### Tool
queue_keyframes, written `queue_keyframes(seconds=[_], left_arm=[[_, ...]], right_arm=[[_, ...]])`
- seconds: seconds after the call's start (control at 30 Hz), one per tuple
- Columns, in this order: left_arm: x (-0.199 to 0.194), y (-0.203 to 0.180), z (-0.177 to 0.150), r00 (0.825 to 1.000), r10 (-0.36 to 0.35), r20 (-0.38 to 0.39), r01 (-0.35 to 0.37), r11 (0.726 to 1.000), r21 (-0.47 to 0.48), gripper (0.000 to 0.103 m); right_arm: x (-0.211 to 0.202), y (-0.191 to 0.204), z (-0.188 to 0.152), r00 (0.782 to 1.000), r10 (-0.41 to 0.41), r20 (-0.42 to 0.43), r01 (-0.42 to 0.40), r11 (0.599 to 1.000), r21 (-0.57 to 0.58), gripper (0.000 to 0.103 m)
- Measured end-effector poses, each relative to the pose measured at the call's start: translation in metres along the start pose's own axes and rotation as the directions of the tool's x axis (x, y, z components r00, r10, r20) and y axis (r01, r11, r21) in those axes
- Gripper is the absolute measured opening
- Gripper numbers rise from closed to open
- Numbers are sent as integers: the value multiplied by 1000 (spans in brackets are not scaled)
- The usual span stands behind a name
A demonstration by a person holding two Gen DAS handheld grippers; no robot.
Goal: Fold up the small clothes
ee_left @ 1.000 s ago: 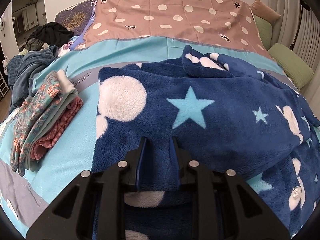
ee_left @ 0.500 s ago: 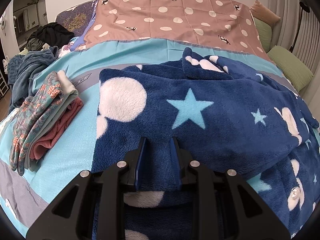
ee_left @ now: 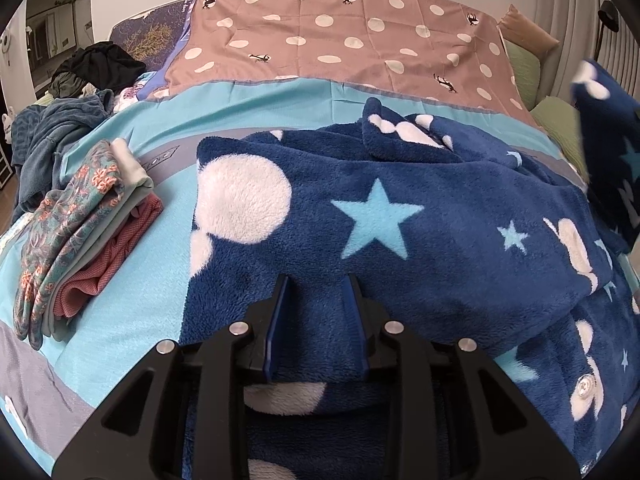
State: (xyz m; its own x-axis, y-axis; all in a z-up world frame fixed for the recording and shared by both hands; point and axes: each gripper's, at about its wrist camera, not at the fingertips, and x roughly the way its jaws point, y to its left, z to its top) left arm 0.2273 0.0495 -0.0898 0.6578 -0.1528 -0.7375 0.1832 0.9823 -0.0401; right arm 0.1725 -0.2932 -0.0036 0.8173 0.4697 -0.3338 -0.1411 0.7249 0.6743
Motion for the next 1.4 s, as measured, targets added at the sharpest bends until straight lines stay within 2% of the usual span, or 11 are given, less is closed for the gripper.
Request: queue_keyframes(seconds=[0.1, 0.3, 0.47, 0.57, 0.77, 0.87, 1.13, 1.2, 1.23, 1.27, 1.4], left_arm=[[0, 1, 0, 1000, -10, 1, 10, 1000, -1, 33], [0, 1, 0, 1000, -31, 3, 31, 999, -7, 37], [-1, 3, 1, 996, -92, 9, 93, 995, -22, 49], [-7, 4, 2, 985, -169, 22, 170, 985, -41, 68], [-15, 0, 8, 897, -439, 52, 441, 877, -193, 87], [-8, -9, 14, 809, -587, 30, 570, 772, -282, 87], [5, -24, 23, 789, -614, 8, 574, 732, -367, 87], [11, -27, 26, 809, -588, -10, 540, 749, -383, 75], [13, -26, 27, 805, -593, -13, 543, 745, -387, 42], [18, -29, 29, 778, -628, -16, 571, 718, -398, 26], [-6, -30, 47, 787, -615, 47, 593, 734, -332, 17]], right_arm=[[44, 30, -33, 990, 43, -132, -53, 996, -73, 11], [94, 55, -97, 950, -49, -309, -26, 972, -233, 11], [85, 60, -127, 943, -96, -319, -10, 948, -317, 19], [81, 67, -129, 949, -99, -300, -16, 933, -359, 31], [91, 67, -140, 941, -146, -306, -1, 902, -431, 33], [91, 64, -143, 942, -147, -301, 5, 905, -425, 33], [91, 65, -150, 946, -148, -289, 0, 890, -456, 34], [91, 66, -150, 946, -148, -288, -1, 889, -459, 35], [90, 66, -150, 946, -148, -287, -2, 887, -463, 35], [89, 68, -150, 946, -151, -287, -1, 884, -468, 36], [71, 75, -142, 956, -173, -239, 25, 853, -521, 46]])
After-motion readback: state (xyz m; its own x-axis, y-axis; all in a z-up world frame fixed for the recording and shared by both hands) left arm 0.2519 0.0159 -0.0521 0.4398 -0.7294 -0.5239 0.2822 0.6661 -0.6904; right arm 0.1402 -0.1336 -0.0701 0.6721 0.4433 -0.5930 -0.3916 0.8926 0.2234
